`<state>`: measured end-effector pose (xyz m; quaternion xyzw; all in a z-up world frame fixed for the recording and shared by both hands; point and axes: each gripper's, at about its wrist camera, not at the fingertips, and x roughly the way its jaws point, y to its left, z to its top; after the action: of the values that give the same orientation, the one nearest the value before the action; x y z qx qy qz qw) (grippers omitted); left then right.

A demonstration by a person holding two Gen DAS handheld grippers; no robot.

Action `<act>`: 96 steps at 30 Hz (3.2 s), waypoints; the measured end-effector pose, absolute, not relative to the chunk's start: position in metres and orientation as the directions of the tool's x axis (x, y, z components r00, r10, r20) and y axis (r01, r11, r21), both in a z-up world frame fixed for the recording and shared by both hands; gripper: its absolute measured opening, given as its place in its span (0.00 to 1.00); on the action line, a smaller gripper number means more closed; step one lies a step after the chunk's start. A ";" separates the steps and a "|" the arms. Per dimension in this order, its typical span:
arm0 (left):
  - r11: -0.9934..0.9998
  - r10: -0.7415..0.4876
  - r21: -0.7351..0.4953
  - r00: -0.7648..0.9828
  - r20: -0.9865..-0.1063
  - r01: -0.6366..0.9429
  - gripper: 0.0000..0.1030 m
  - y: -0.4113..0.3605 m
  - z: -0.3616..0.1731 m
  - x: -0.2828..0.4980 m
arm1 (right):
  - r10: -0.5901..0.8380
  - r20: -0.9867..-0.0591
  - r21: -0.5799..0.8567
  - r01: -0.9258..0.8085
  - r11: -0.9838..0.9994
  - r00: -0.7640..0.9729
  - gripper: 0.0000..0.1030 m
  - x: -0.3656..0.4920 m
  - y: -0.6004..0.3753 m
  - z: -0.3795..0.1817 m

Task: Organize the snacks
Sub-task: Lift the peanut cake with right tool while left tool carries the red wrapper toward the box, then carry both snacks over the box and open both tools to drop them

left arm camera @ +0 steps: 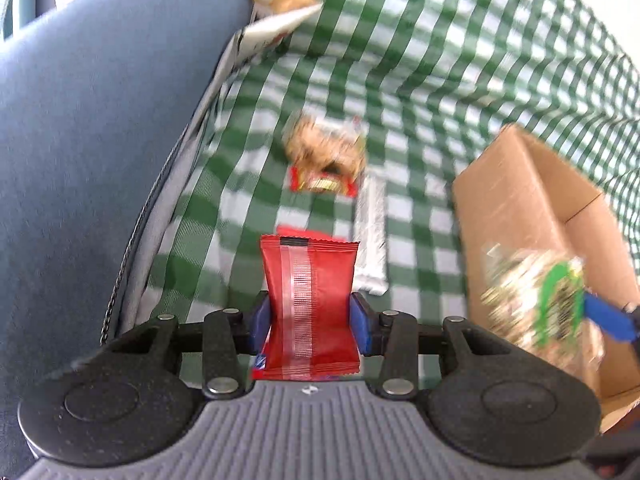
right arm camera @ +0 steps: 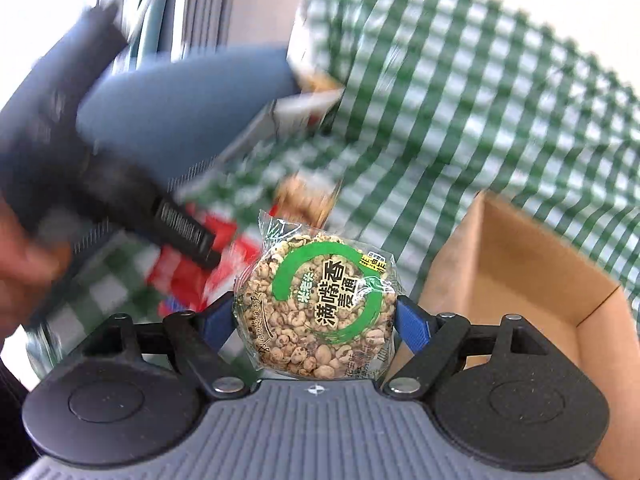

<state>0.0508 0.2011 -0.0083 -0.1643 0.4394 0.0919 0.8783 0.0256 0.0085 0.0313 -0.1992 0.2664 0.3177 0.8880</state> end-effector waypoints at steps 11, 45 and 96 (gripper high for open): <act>0.930 -0.012 -0.270 0.711 -0.703 -0.251 0.45 0.161 0.024 0.059 | 0.428 -0.433 -0.173 -0.539 0.824 0.793 0.81 0.060 -0.083 0.053; 0.945 -0.234 -0.316 0.849 -0.474 0.084 0.45 0.032 0.042 0.078 | 0.172 -0.402 -0.182 -0.263 0.948 0.899 0.81 0.073 -0.215 0.039; 0.952 -0.296 -0.211 0.848 -0.439 0.223 0.45 -0.003 0.040 0.069 | 0.126 -0.372 -0.233 -0.224 0.946 0.920 0.81 0.069 -0.205 0.034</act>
<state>0.0695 -0.0034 0.0398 -0.0763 0.2398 -0.1356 0.9583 0.0692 -0.2053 0.0336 -0.1366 0.1789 0.0902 0.9702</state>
